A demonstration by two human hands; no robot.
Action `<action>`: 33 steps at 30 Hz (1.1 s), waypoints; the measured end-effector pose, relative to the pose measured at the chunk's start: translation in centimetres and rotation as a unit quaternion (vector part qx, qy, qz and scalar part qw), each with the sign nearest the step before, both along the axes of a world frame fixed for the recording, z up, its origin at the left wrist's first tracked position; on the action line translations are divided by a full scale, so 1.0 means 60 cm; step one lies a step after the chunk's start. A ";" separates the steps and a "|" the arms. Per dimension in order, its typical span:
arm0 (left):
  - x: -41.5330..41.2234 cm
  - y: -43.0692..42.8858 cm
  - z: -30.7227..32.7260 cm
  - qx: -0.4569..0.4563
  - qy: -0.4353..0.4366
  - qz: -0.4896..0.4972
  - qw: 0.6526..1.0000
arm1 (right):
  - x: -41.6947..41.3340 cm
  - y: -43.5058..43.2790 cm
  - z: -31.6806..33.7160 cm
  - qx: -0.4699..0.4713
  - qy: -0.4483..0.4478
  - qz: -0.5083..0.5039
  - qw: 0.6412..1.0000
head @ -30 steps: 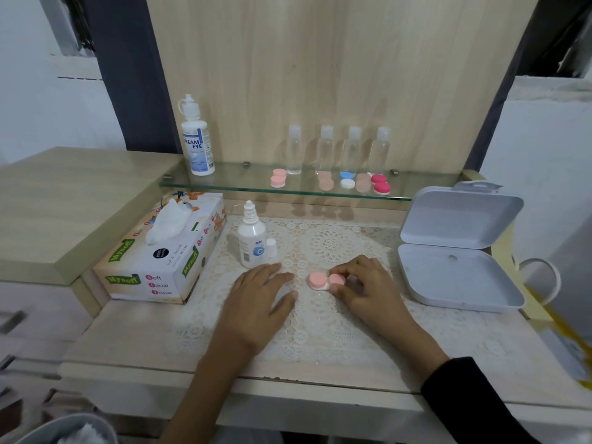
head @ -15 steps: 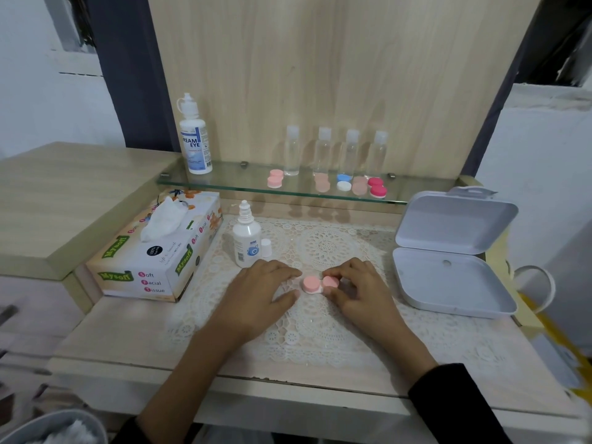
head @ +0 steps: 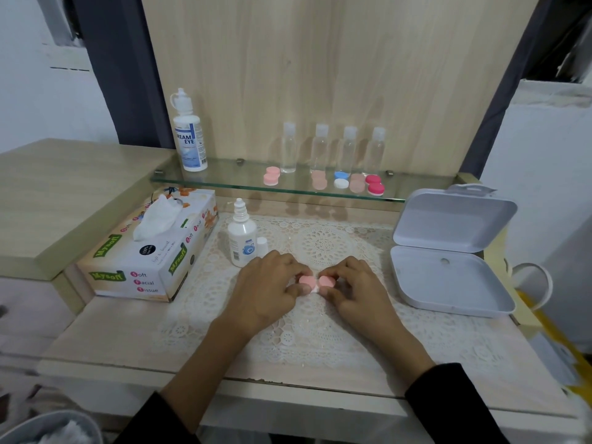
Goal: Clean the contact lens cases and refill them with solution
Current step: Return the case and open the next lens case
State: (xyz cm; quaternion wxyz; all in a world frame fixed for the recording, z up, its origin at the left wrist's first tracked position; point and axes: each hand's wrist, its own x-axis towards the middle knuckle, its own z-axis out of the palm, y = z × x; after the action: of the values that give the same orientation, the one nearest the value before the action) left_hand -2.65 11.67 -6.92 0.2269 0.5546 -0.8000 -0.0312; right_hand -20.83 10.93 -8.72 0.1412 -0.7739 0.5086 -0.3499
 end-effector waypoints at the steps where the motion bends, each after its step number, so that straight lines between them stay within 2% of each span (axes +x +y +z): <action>1: -0.002 0.001 0.000 -0.003 0.003 0.007 1.000 | 0.000 0.000 0.000 0.001 -0.003 -0.001 1.000; 10: 0.000 -0.003 -0.008 -0.024 0.045 0.041 0.998 | 0.001 0.000 0.000 -0.004 -0.011 0.003 1.000; 13: 0.012 -0.007 -0.012 0.019 0.072 -0.007 0.997 | 0.001 -0.001 0.000 -0.002 -0.007 0.003 1.000; 16: 0.021 -0.010 -0.012 0.051 0.061 -0.072 0.994 | 0.000 -0.002 -0.001 -0.002 -0.002 0.002 1.000; 20: 0.018 -0.014 -0.009 0.011 0.066 -0.044 0.997 | 0.000 -0.001 -0.001 -0.005 -0.002 0.004 1.000; 23: 0.018 -0.016 -0.012 0.013 0.065 -0.031 0.997 | 0.001 -0.002 0.000 -0.005 -0.001 0.004 1.000; 28: 0.022 -0.018 -0.024 0.029 0.086 -0.096 0.991 | 0.000 -0.002 -0.002 -0.008 0.000 0.001 1.000; 33: 0.013 -0.015 -0.020 0.005 0.111 -0.050 0.993 | 0.002 -0.002 -0.001 -0.004 -0.005 0.002 1.000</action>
State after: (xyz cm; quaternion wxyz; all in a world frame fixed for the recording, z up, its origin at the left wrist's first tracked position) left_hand -1.87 10.76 -8.13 0.3098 0.5082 -0.7962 -0.1081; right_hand -20.73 10.81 -8.78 0.1421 -0.7736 0.5049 -0.3556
